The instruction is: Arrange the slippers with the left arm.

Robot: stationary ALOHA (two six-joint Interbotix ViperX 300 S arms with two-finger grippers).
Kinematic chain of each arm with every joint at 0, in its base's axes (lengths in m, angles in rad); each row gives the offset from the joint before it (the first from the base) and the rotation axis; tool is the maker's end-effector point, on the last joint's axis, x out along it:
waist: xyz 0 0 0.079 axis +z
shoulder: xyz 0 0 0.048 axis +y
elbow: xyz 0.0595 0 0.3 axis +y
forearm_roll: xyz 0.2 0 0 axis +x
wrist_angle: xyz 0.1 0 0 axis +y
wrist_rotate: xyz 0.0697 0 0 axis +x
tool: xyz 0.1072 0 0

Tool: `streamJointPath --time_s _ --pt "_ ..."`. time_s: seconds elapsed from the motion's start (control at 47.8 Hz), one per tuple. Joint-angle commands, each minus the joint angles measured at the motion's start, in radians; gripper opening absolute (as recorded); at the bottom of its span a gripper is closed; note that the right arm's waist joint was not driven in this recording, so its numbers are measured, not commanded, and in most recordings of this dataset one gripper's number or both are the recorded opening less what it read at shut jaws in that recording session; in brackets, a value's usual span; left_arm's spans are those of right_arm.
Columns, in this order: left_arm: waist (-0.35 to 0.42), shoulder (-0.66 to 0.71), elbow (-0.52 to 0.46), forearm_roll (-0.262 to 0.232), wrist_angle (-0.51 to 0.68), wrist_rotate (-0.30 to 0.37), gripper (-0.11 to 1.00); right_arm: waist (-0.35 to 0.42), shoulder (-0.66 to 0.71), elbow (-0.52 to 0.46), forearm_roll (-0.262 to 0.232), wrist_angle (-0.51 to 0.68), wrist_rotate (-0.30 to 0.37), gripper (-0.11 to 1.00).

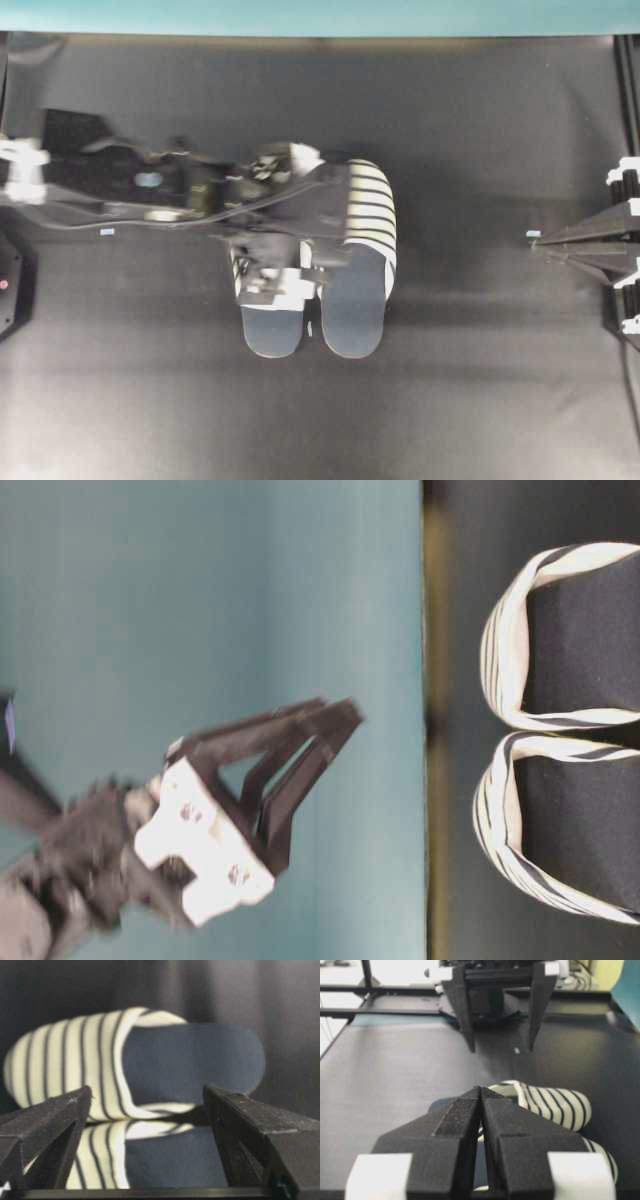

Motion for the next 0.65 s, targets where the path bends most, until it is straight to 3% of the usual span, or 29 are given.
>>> streamJointPath --time_s 0.0,0.627 --pt "-0.011 -0.075 0.067 0.003 -0.121 -0.003 0.86 0.0 0.003 -0.008 0.003 -0.009 0.0 0.0" --pt "-0.011 -0.379 0.394 0.002 -0.403 -0.058 0.86 0.0 -0.005 -0.003 0.003 0.0 0.002 0.0"
